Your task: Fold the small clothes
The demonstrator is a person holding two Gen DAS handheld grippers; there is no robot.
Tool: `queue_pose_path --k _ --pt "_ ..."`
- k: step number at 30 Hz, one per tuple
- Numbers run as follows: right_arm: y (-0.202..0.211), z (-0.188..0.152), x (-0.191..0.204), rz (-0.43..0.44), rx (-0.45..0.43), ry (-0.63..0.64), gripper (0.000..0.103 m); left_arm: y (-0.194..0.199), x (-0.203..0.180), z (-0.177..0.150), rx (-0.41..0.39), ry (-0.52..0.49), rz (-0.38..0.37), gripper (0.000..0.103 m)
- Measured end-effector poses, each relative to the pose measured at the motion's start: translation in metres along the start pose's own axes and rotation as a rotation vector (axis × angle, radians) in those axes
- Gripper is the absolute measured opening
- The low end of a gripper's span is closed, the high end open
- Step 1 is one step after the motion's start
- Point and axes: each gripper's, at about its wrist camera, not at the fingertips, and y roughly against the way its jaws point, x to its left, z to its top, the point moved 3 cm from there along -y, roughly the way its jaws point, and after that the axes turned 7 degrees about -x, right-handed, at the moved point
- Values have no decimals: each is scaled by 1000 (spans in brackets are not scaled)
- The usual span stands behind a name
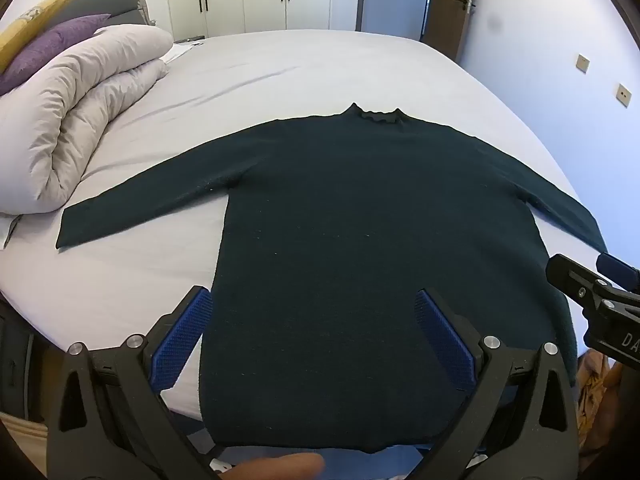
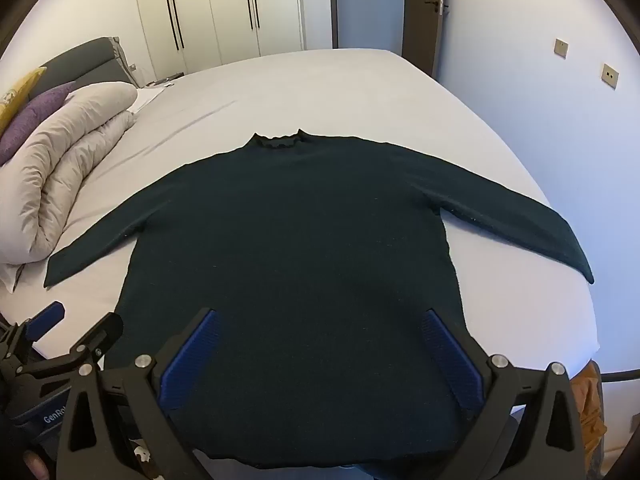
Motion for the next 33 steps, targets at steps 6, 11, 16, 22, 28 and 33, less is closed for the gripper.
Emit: queue_pose_path --k 6,11,16,22,28,33 --pt "-1 1 0 17 10 -13 103 0 -1 0 1 -3 4 103" --pt "-7 -2 -4 5 9 -10 103 1 8 -1 3 1 5 103" --pt "-7 -5 -6 -1 8 -8 103 -3 14 -2 5 4 4 103" --pt "-6 -8 0 -11 10 -3 103 -6 9 -4 8 6 9 103" --pt "-6 -12 1 -16 10 3 103 -6 10 -5 7 6 9 103" --pt "-5 -12 2 -24 10 8 103 -7 12 -6 2 8 13 103"
